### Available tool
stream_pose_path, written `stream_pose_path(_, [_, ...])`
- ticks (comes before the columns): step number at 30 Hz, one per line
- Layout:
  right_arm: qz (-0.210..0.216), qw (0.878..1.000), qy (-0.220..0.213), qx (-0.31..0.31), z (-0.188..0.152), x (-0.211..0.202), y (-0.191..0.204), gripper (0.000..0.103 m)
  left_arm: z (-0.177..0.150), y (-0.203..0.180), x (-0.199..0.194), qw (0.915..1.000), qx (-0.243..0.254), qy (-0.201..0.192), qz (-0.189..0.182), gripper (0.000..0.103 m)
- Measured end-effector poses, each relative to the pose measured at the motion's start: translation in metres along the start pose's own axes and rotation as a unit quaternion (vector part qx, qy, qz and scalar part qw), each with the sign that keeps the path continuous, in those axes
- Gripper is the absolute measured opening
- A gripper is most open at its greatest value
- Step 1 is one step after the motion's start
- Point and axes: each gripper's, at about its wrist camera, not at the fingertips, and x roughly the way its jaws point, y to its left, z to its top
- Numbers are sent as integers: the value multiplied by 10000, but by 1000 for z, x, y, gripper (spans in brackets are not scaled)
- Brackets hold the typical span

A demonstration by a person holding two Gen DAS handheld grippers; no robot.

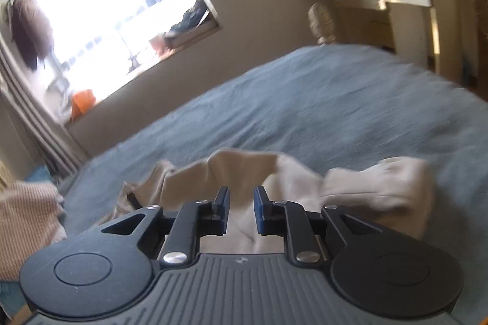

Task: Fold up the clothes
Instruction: 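Lift the collar with the right gripper and release the zipper pull with the left gripper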

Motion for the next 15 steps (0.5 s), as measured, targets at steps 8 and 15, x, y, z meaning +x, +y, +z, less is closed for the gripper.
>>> stream_pose_path(8, [86, 9870, 282, -1579, 16, 88, 37, 25, 130, 108, 5, 9743, -1568, -1125, 1159, 64])
stream_pose_path(15, [577, 9605, 639, -2645, 42, 128, 37, 54, 212, 175, 53, 9374, -3004, -1387, 1090, 64])
